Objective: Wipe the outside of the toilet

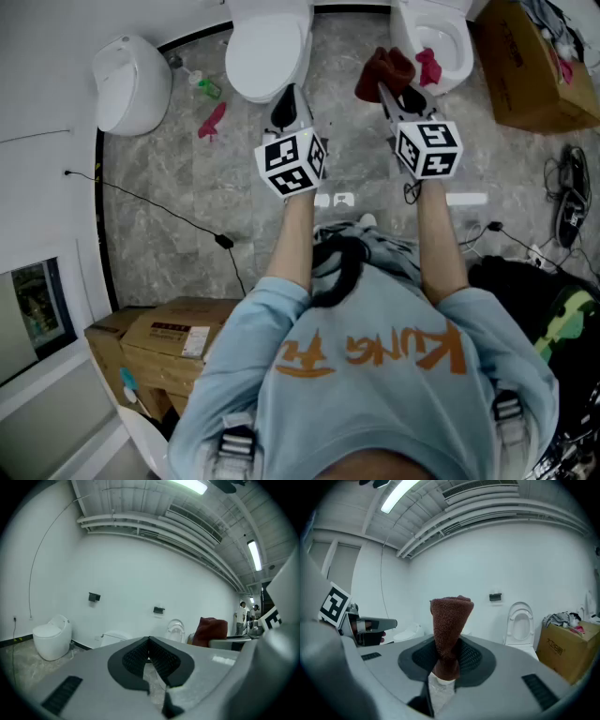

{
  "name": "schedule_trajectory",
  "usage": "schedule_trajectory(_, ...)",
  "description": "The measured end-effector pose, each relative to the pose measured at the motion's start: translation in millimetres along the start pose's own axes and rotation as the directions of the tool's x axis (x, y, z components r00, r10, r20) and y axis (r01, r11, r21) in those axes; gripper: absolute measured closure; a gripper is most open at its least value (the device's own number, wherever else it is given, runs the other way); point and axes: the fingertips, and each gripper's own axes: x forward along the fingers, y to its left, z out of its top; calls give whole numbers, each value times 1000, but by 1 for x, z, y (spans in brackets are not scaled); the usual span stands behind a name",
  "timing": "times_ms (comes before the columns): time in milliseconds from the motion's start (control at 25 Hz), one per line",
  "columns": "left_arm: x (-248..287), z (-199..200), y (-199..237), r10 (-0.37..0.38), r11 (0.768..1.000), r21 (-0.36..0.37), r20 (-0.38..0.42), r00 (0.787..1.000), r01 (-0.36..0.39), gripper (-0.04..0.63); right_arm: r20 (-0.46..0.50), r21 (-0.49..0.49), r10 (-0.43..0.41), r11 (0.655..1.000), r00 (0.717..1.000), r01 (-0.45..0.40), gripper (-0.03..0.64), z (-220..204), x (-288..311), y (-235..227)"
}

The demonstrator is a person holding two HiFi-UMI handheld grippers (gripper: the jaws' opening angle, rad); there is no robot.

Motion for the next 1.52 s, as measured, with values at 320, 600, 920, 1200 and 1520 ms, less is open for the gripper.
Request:
schedule_trajectory(320, 5, -4, -29, 39, 999, 4, -3, 999, -39, 603, 33, 32, 65, 997, 997, -66, 529, 7, -11, -26)
schedule_trajectory(600, 1, -21, -23, 120, 993, -19, -5, 993, -120, 603, -1, 54, 73, 996, 997, -73, 528, -10, -3, -48)
schedule_trajectory(920, 30, -16, 4, 172, 985, -26, -2, 985, -172, 603, 1, 76, 82, 994, 997, -82, 525, -2, 44, -66)
schedule_trajectory(1200, 113, -28, 44, 159, 985, -55, -38, 987, -161, 603, -58, 78, 59, 995, 997, -54, 525, -18, 123, -91)
schedule_trajectory(1520, 245, -38, 102, 104, 992, -50, -171, 980, -114, 603, -137, 94, 4, 996, 990, 9, 525, -16, 261, -125)
